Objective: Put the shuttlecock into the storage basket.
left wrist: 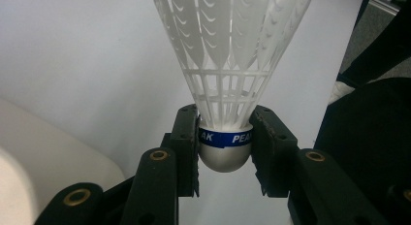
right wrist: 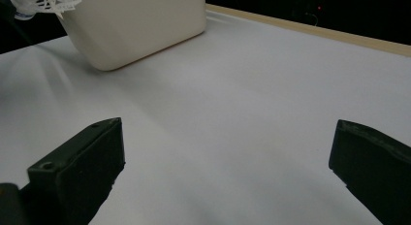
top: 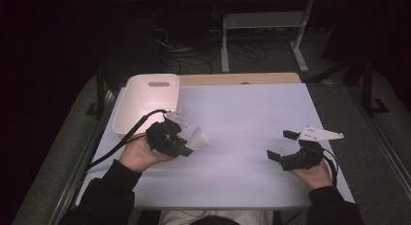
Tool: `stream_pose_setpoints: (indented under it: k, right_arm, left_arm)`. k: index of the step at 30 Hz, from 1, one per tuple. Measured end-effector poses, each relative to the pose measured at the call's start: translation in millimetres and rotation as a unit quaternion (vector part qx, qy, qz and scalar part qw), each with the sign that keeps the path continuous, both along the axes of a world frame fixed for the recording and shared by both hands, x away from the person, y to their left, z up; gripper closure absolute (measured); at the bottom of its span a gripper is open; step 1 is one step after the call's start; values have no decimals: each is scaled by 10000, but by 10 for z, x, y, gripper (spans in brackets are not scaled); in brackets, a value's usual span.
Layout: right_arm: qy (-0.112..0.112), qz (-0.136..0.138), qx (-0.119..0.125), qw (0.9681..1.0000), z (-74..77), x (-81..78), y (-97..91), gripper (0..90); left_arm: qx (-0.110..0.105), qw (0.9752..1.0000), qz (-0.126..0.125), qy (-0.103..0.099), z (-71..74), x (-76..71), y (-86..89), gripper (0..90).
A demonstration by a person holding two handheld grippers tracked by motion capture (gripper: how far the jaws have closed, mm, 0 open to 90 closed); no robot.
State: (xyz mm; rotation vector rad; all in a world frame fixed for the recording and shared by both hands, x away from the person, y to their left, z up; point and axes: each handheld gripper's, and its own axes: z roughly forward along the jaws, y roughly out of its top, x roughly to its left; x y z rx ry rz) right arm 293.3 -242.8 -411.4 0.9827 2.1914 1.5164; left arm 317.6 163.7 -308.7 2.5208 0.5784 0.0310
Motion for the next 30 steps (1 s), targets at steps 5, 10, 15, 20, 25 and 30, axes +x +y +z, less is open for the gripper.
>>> stream_pose_setpoints:
  k: [5,10,15,20,25,30]
  right_arm:
    - [0,-1,2,10000,0,0,0,0]
    - [8,-1,1,10000,-1,0,2,0]
    - [10,1,0,10000,-3,2,2,0]
    - [12,3,-3,10000,-3,2,3,0]
    - [20,0,-7,10000,-5,2,5,0]
    - [8,-1,-6,10000,-5,3,2,0]
  left_arm:
    - [-41,10000,40,-54,65,-7,53,656]
    - [-63,9999,78,-90,122,-4,111,656]
    - [-126,9998,123,-118,182,-4,170,656]
    - [-227,9995,185,-146,253,3,244,656]
    - [-320,9990,251,-202,330,19,326,656]
    - [-463,9980,330,-276,418,31,429,656]
